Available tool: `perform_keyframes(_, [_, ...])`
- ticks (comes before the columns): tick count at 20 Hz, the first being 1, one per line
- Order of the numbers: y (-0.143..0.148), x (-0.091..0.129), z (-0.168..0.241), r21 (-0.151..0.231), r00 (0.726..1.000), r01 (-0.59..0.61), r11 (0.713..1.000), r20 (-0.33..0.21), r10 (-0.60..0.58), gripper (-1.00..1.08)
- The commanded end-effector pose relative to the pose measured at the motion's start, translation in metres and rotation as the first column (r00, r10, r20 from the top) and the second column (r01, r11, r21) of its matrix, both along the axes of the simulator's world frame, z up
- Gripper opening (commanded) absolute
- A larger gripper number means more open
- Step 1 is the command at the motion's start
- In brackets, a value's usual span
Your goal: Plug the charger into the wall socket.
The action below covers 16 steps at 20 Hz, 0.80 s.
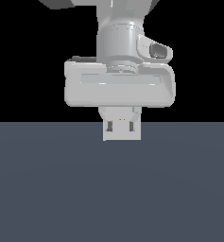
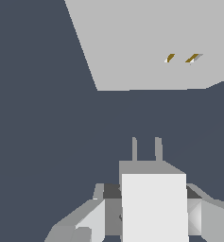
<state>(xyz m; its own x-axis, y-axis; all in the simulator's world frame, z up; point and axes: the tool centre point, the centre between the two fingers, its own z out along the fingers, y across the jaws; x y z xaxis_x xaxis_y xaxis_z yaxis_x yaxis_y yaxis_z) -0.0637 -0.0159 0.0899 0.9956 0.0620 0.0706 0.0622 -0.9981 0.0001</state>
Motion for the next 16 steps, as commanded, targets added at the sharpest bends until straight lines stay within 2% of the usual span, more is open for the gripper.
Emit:
perform_keyframes(1, [-0.009,0.004,0.005,0.0,1.0,-0.01,1.0,-0.001,0.01,-1.0])
perform_keyframes(7, [-0.02,0.01,0.011,0.0,1.0,-0.019,1.0,-0.001,0.019,-1.0])
perform_keyframes(16, [-0.018,0.01,0.01,0.0,1.0,-0.017,1.0,-0.001,0.017,-1.0])
